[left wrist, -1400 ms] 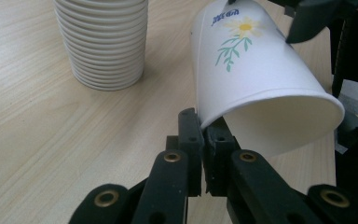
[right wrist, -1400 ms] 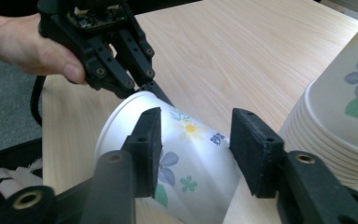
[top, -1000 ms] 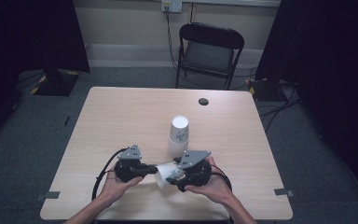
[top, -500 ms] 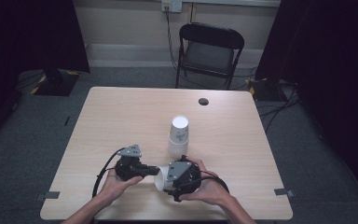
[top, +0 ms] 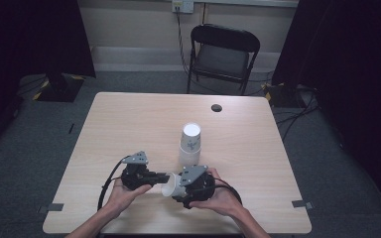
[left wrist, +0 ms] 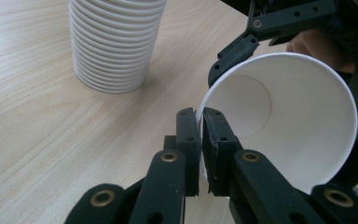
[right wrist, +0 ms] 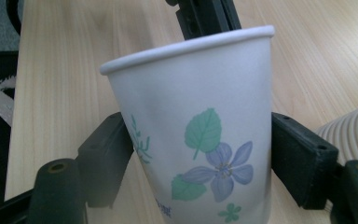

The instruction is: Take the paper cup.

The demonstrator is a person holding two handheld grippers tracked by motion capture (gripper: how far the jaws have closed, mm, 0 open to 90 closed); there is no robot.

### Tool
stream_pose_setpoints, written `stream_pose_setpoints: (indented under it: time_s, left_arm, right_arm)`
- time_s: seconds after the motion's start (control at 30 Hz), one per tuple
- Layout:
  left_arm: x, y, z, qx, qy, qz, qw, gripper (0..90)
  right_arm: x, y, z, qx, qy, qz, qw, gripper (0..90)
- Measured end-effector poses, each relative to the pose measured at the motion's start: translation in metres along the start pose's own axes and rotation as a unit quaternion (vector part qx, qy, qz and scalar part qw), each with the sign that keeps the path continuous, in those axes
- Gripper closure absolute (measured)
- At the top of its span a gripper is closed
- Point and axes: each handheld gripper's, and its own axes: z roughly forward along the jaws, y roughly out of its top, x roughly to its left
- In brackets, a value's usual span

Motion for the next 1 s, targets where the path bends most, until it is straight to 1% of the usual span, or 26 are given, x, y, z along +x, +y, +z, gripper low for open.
stream_pose_setpoints:
  time_s: [0.03, 0.07, 0.13, 0.17, 0.23, 0.3, 0.37, 0.5, 0.53, 0.57, 0.6, 0.63, 0.67, 0.7, 0.73, 0.77, 0.8, 0.83, 0.87, 0.93, 1.0]
  left_arm:
    - [0.0, 0.0, 0.0, -0.004, -0.008, -0.006, 0.9999, 86.9]
    - [-0.001, 0.001, 0.0, -0.003, -0.01, -0.003, 0.9999, 88.3]
    - [-0.002, 0.001, 0.001, 0.002, -0.005, -0.007, 1.0, 88.6]
    - [-0.002, 0.001, 0.001, 0.006, -0.007, -0.007, 0.9999, 88.7]
    - [-0.001, 0.0, 0.003, 0.006, -0.011, -0.01, 0.9999, 88.6]
    - [-0.002, 0.001, 0.003, 0.005, -0.015, -0.008, 0.9998, 88.6]
    - [-0.002, 0.001, 0.003, 0.006, -0.012, -0.007, 0.9999, 88.5]
    - [0.0, 0.001, 0.001, 0.005, -0.006, -0.011, 0.9999, 87.3]
    - [0.0, 0.001, 0.0, 0.002, -0.007, -0.013, 0.9999, 86.0]
    - [0.0, 0.001, 0.0, -0.001, -0.008, -0.015, 0.9999, 85.3]
    - [0.0, 0.001, -0.001, -0.007, -0.008, -0.018, 0.9998, 84.3]
    - [0.001, 0.001, -0.002, -0.015, -0.018, -0.017, 0.9996, 80.2]
    - [0.0, 0.001, -0.002, -0.019, -0.023, -0.013, 0.9995, 74.0]
    - [-0.001, 0.001, -0.002, -0.017, -0.021, -0.009, 0.9996, 72.9]
    - [-0.002, 0.002, -0.002, -0.015, -0.018, -0.01, 0.9997, 74.0]
    - [-0.002, 0.002, -0.003, -0.017, -0.015, -0.015, 0.9996, 76.0]
    - [-0.001, 0.002, -0.003, -0.019, -0.013, -0.02, 0.9995, 80.0]
    - [0.0, 0.001, -0.003, -0.018, -0.015, -0.023, 0.9995, 83.6]
    - [0.0, 0.001, -0.003, -0.02, -0.019, -0.029, 0.9992, 84.2]
    - [0.0, 0.003, -0.003, -0.019, -0.021, -0.027, 0.9992, 87.2]
    - [-0.001, 0.003, -0.003, -0.009, -0.016, -0.026, 0.9995, 88.2]
  right_arm:
    - [0.0, 0.001, 0.0, 0.002, -0.003, 0.001, 1.0, 23.9]
    - [0.001, 0.002, 0.001, 0.004, -0.005, -0.003, 1.0, 21.6]
    - [0.003, 0.003, 0.004, 0.006, -0.01, -0.009, 0.9999, 20.9]
    - [0.003, 0.004, 0.005, 0.005, -0.012, -0.014, 0.9998, 20.8]
    - [0.005, 0.007, 0.007, 0.001, -0.009, -0.018, 0.9998, 20.0]
    - [0.007, 0.01, 0.01, 0.003, -0.006, -0.022, 0.9997, 19.7]
    - [0.008, 0.012, 0.013, 0.002, -0.004, -0.023, 0.9997, 20.1]
    - [0.008, 0.014, 0.015, -0.002, -0.007, -0.016, 0.9998, 22.8]
    - [0.007, 0.014, 0.014, -0.007, -0.007, -0.013, 0.9999, 24.3]
    - [0.006, 0.014, 0.012, -0.017, -0.004, -0.005, 0.9998, 25.2]
    - [0.005, 0.014, 0.01, -0.026, 0.0, 0.001, 0.9997, 26.4]
    - [0.004, 0.014, 0.008, -0.032, 0.0, 0.005, 0.9995, 27.8]
    - [0.003, 0.014, 0.006, -0.035, -0.008, 0.006, 0.9993, 27.7]
    - [0.003, 0.014, 0.005, -0.038, -0.011, 0.008, 0.9992, 27.6]
    - [0.002, 0.013, 0.003, -0.043, -0.007, 0.013, 0.999, 27.6]
    - [0.001, 0.013, 0.002, -0.047, -0.004, 0.017, 0.9987, 27.7]
    - [0.002, 0.012, 0.001, -0.049, -0.005, 0.018, 0.9986, 27.7]
    - [0.002, 0.013, 0.001, -0.049, -0.006, 0.016, 0.9986, 27.9]
    - [0.003, 0.013, 0.0, -0.049, -0.008, 0.014, 0.9986, 27.4]
    - [0.004, 0.014, 0.002, -0.04, -0.012, 0.009, 0.9991, 24.7]
    - [0.004, 0.014, 0.005, -0.031, -0.011, 0.007, 0.9994, 22.4]
